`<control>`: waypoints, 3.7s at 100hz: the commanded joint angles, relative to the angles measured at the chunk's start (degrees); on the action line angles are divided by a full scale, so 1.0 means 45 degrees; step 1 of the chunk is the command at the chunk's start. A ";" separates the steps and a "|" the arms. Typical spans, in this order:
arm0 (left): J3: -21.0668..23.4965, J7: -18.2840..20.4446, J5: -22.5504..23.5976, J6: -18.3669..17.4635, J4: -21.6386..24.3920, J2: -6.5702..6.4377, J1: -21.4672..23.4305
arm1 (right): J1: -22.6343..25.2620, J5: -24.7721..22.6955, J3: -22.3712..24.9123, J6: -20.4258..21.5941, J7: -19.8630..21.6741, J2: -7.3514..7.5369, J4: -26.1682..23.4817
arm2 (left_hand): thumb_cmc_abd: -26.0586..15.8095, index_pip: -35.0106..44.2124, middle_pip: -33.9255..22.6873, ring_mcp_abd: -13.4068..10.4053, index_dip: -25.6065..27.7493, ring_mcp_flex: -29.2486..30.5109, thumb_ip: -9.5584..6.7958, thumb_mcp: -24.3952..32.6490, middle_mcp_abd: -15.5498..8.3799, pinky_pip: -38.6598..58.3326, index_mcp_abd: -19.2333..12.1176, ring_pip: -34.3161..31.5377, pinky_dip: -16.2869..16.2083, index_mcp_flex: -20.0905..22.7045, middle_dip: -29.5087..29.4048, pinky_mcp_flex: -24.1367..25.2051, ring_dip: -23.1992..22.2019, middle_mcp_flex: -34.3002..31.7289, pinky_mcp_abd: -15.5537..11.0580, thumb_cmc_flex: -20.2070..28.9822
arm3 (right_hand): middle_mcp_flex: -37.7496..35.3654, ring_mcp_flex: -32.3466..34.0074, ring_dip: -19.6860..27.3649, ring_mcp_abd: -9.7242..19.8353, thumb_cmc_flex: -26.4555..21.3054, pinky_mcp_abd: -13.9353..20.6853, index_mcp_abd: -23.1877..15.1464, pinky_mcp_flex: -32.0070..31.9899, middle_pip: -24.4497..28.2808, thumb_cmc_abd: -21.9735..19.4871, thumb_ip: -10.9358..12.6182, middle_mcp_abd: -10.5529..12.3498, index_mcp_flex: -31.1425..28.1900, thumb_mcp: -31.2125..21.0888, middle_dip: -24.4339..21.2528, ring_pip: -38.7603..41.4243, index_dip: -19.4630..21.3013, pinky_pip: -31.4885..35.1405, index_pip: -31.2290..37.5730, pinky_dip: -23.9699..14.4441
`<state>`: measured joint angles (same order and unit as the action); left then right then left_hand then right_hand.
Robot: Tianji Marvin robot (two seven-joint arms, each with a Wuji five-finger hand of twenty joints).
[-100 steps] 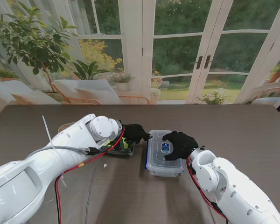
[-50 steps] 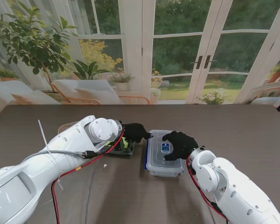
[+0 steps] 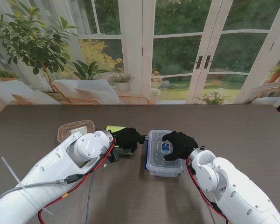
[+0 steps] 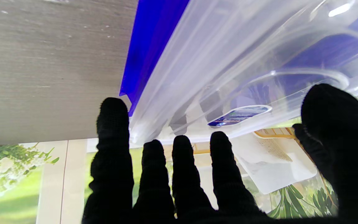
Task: Pair container bodies with their lids
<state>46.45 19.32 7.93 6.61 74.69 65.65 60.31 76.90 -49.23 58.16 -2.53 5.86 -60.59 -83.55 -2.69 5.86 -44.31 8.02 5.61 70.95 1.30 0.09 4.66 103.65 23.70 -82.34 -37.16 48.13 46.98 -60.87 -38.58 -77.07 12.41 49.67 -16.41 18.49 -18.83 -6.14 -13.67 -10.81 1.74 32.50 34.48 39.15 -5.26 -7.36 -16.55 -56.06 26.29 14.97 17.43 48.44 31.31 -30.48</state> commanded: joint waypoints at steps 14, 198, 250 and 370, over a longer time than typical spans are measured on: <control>0.0584 0.0902 -0.1208 0.1214 0.0790 -0.0307 0.1105 | 0.0239 -0.0009 -0.0103 -0.0073 0.0442 0.0026 0.0227 | -0.0324 0.0022 -0.2320 -0.0170 0.0085 0.0453 -0.0140 -0.0232 0.0369 0.3254 0.0648 -0.1270 -0.0096 0.0233 0.1201 -0.0317 -0.0416 -0.0365 -0.0640 -0.0144 | 0.0182 0.1131 -0.0554 -0.0759 -0.0112 0.0278 -0.0065 -0.6429 0.0175 -0.0137 -0.0207 0.0107 0.0334 -0.0016 0.0110 0.1686 0.0211 -0.0148 0.0026 0.0091; 0.0095 0.2435 -0.5314 0.2308 -0.1694 0.0388 0.1045 | 0.0294 0.0048 -0.0107 0.0065 0.0630 0.0062 0.0202 | -0.0742 -0.0835 -0.1750 0.0663 -0.0301 0.0421 -0.0202 -0.0259 0.1004 0.2776 0.0956 -0.0946 0.0114 -0.2331 0.2027 -0.0217 -0.0611 -0.0251 0.0637 -0.0053 | 0.0217 0.1073 -0.0550 -0.0780 -0.0095 0.0335 -0.0137 -0.6513 0.0148 -0.0317 -0.0140 0.0099 0.0296 0.0112 0.0114 0.1650 0.0204 -0.0172 -0.0006 0.0136; 0.0543 0.2166 -0.5079 0.2353 -0.0991 0.0212 0.1643 | 0.0313 0.0048 -0.0112 0.0109 0.0682 0.0074 0.0184 | -0.0951 -0.1008 -0.1239 0.1166 -0.0388 0.0392 -0.0163 -0.0185 0.1271 0.2244 0.0324 -0.0528 0.0417 -0.2928 0.2289 -0.0136 -0.0712 -0.0229 0.1296 0.0186 | 0.0228 0.1072 -0.0548 -0.0776 -0.0091 0.0353 -0.0156 -0.6520 0.0150 -0.0350 -0.0133 0.0095 0.0282 0.0119 0.0116 0.1654 0.0215 -0.0175 -0.0012 0.0138; 0.0916 0.2085 -0.5682 0.2405 -0.1007 0.0299 0.2157 | 0.0372 0.0082 -0.0062 0.0133 0.0819 0.0100 0.0202 | -0.0771 -0.1129 0.0290 0.1784 -0.0476 0.0341 -0.0143 -0.0225 0.1873 0.1633 -0.3767 0.0610 0.0398 -0.3429 0.3431 0.1147 -0.1267 -0.0014 0.1772 0.0431 | 0.0258 0.1058 -0.0548 -0.0736 -0.0084 0.0383 -0.0194 -0.6548 0.0156 -0.0429 -0.0115 0.0129 0.0335 0.0166 0.0119 0.1673 0.0225 -0.0187 -0.0064 0.0138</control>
<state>50.45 27.84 -17.45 17.10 69.77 66.69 69.09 77.20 -48.83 58.65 -2.05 7.67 -60.31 -84.26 -4.88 1.10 -43.28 14.54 3.77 70.87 1.30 0.11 9.42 103.79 13.53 -80.26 -34.37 33.65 61.39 -57.73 -43.68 -76.57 19.99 50.06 -15.42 18.43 -18.22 -6.03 -13.67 -10.73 1.73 32.50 34.34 37.55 -5.26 -7.29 -16.55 -55.71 26.29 13.49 17.46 48.44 31.13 -30.48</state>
